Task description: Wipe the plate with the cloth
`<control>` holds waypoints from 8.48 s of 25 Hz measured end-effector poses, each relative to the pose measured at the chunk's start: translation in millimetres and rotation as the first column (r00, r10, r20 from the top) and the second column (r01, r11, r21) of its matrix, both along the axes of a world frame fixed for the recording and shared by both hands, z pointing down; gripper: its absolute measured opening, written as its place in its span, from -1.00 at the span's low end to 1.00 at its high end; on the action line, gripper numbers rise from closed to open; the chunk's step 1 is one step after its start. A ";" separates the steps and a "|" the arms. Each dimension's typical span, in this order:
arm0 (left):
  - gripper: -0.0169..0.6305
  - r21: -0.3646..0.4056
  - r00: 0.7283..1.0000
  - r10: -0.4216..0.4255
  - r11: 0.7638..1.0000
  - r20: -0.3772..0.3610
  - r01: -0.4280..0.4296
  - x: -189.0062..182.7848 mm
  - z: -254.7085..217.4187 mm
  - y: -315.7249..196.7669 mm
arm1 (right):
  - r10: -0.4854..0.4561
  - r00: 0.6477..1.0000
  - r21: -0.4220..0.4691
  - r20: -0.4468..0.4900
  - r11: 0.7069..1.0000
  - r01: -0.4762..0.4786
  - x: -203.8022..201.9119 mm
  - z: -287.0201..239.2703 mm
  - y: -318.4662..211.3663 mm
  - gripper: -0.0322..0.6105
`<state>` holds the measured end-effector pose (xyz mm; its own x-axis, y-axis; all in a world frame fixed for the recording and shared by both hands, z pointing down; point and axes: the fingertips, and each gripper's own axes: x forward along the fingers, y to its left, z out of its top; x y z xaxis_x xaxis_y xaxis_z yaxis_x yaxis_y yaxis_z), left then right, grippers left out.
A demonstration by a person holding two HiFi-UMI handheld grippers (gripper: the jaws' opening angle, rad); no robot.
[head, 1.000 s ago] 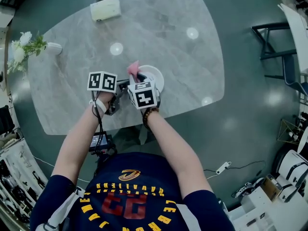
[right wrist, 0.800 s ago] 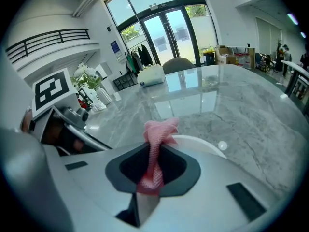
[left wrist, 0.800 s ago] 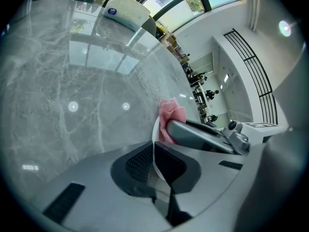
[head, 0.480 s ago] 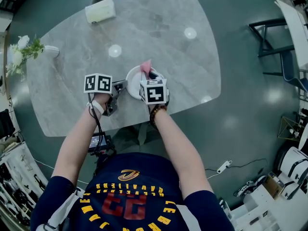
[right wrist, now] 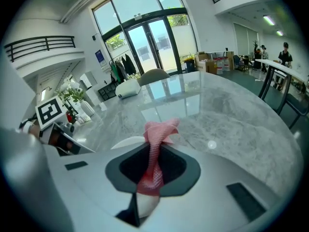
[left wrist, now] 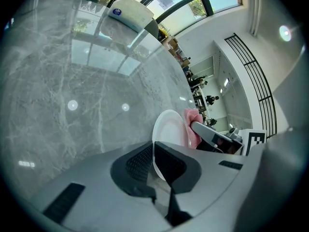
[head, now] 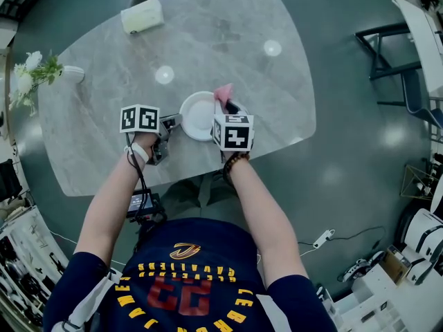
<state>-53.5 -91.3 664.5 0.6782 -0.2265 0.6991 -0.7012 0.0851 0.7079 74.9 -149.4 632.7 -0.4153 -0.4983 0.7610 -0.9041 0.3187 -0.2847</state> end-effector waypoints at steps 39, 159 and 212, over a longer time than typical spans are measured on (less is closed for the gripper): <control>-0.90 0.009 0.999 -0.036 0.999 -0.025 0.036 0.9 1.1 2.1 | -0.045 0.999 -0.051 -0.023 0.998 0.044 14.5 12.5 28.0 -0.76; -0.64 0.088 0.991 -0.129 0.987 -0.027 0.131 -11.3 -19.5 7.9 | 0.004 1.000 -0.018 -0.020 1.000 -0.004 59.9 -16.8 75.0 -0.76; -0.91 0.970 0.971 -0.230 0.217 -0.059 0.110 -33.2 -478.5 35.3 | -0.152 0.955 0.671 0.255 0.739 -0.061 23.8 -383.8 90.5 -0.76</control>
<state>-86.7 -56.0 186.0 0.4871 -0.8682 -0.0943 -0.8204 -0.4919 0.2914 98.7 -58.9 248.9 -0.5871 -0.8046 0.0893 -0.8002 0.5601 -0.2146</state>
